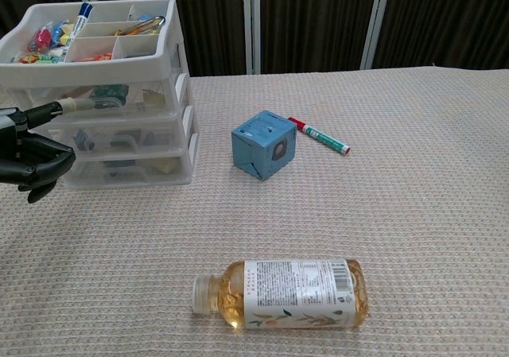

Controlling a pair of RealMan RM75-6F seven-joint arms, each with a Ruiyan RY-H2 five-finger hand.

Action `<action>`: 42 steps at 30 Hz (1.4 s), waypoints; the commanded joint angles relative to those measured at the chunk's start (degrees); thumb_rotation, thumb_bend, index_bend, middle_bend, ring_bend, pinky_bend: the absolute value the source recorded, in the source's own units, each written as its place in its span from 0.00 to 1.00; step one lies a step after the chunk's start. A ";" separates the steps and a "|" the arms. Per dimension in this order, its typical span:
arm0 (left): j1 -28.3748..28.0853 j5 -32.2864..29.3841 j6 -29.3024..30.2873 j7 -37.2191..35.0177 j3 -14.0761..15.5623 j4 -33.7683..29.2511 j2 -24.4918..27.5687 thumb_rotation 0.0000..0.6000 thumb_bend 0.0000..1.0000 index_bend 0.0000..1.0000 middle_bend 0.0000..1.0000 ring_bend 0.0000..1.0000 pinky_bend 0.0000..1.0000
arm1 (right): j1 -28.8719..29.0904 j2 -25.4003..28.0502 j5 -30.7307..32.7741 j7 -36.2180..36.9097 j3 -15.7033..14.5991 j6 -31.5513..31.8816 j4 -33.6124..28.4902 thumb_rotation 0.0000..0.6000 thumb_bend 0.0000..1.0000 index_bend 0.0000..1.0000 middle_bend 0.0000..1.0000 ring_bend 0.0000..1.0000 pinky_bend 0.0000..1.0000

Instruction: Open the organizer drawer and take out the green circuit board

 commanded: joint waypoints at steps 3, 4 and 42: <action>-0.54 -1.57 -0.19 0.55 -0.68 1.05 -2.00 1.00 0.57 0.00 0.76 0.82 0.73 | -0.06 0.36 -0.03 0.73 0.00 0.06 -0.20 1.00 0.03 0.09 0.00 0.00 0.00; -0.67 -2.04 -0.44 0.56 -0.81 1.26 -2.32 1.00 0.57 0.00 0.76 0.82 0.73 | -0.08 0.39 -0.08 0.78 -0.02 0.10 -0.22 1.00 0.03 0.09 0.00 0.00 0.00; -4.94 -6.37 -6.37 -0.51 -2.87 3.52 -4.71 1.00 0.57 0.00 0.76 0.82 0.73 | 0.09 0.47 -0.31 1.07 -0.12 -0.49 -0.24 1.00 0.03 0.09 0.00 0.00 0.00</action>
